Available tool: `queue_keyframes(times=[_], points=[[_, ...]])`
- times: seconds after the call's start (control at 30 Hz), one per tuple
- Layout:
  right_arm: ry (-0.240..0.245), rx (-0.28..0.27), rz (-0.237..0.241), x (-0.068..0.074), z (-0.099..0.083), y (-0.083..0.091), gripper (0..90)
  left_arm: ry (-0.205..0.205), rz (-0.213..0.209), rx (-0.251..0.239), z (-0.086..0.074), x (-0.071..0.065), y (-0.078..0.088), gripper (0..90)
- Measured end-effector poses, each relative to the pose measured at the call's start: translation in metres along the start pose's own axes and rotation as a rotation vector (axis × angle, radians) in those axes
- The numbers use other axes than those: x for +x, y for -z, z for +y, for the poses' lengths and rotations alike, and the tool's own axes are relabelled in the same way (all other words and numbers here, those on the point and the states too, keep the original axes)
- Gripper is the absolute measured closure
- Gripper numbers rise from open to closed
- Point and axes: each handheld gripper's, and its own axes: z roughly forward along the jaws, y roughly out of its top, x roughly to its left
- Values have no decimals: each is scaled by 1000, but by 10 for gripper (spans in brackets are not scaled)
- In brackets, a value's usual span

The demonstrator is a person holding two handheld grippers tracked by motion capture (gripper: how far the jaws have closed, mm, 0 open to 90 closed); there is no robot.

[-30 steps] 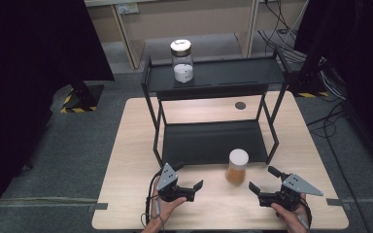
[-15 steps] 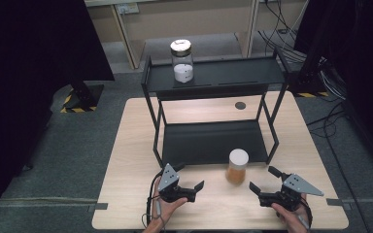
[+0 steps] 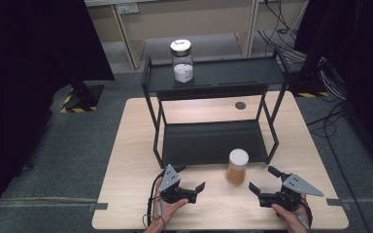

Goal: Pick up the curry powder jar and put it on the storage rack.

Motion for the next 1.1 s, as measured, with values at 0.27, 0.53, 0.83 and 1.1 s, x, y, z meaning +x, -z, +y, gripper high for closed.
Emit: queue_keyframes(times=[0.27,0.53,0.83,1.1], points=[[40,3,11,5,4,-3,5,5,-6,2,-2,0,0,12],[56,-1,16,8,8,-10,6,11,-1,-2,-2,0,0,12],[92,1,14,13,18,-27,5,19,2,-3,-3,0,0,13],[88,23,33,15,23,-51,17,20,-6,3,-3,1,0,13]])
